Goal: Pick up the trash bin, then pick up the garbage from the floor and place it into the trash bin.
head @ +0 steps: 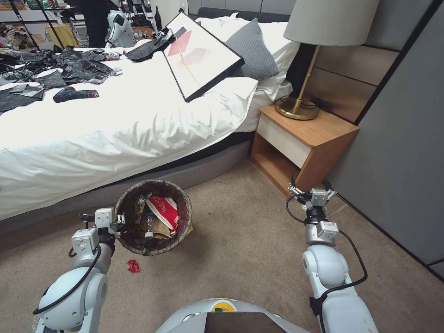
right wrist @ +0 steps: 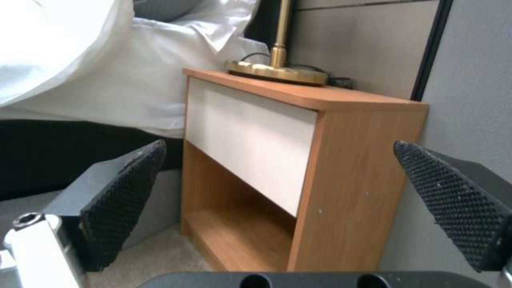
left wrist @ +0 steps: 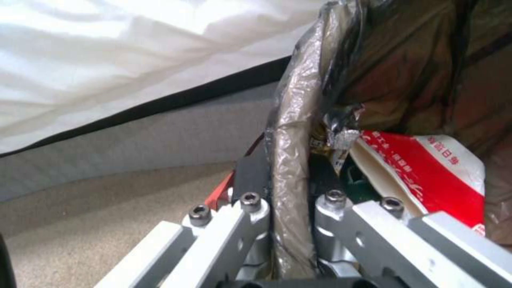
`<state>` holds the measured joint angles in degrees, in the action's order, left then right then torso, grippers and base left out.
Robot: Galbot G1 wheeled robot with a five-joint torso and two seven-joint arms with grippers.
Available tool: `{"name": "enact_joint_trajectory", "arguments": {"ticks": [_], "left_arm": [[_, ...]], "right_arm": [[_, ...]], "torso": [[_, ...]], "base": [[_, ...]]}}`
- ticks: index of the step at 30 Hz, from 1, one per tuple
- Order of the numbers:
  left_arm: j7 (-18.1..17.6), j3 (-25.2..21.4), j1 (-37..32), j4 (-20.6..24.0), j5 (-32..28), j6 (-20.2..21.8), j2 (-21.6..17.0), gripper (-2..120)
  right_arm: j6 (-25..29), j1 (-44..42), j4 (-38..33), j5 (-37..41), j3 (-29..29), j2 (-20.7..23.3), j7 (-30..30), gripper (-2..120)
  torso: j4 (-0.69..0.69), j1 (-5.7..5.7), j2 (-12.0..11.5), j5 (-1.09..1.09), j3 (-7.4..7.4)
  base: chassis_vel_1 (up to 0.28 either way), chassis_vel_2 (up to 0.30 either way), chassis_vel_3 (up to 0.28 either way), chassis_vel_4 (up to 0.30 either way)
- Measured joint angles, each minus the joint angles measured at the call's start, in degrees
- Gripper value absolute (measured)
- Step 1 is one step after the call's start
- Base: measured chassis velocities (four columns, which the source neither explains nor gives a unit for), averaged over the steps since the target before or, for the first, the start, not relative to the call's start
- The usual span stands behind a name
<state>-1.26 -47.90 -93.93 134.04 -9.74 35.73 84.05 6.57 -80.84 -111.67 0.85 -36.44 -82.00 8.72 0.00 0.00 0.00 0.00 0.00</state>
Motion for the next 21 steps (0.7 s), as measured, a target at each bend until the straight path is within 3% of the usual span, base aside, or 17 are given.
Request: {"name": "enact_joint_trajectory", "arguments": {"ticks": [21], "left_arm": [[-0.8,-0.09,0.51,-0.19,0.0,0.84,0.03,4]], "right_arm": [[-0.31,0.14,0.52,0.06,0.4,-0.23,0.67,100]], "torso": [[0.0,0.0,0.0,0.0,0.0]], "base": [[0.0,0.0,0.0,0.0]]}}
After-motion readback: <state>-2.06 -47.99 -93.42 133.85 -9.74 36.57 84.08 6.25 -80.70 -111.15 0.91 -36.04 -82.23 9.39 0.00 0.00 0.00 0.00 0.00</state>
